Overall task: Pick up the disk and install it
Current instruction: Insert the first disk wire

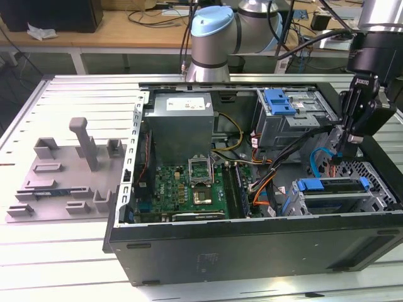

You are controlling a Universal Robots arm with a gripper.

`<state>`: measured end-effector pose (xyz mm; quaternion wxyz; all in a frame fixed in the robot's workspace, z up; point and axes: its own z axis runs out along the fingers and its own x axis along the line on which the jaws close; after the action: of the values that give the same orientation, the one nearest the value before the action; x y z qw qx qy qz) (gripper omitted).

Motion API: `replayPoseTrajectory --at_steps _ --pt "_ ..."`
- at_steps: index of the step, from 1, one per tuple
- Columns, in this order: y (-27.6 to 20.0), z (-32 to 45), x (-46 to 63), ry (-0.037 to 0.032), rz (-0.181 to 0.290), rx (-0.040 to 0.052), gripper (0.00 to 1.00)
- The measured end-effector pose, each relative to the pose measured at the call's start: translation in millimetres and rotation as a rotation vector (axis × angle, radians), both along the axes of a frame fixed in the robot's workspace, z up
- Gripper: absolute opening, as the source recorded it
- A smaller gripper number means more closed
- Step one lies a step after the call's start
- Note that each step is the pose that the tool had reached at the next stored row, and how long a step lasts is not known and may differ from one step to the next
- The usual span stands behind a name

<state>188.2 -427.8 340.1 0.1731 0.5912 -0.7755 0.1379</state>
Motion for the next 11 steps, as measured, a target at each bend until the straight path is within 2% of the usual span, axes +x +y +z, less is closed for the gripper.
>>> replayPoseTrajectory --at_steps 2,6,10,11 --pt "-2.3 0.5 -0.3 -0.0012 0.001 0.0067 0.17" --pt "-7.6 0.8 -1.5 -0.0037 0.003 0.0277 0.17" --pt "-13.8 0.8 -2.9 -0.0071 0.006 0.064 0.17" --pt "-14.5 0.8 -3.2 -0.0076 0.006 0.0683 0.17"
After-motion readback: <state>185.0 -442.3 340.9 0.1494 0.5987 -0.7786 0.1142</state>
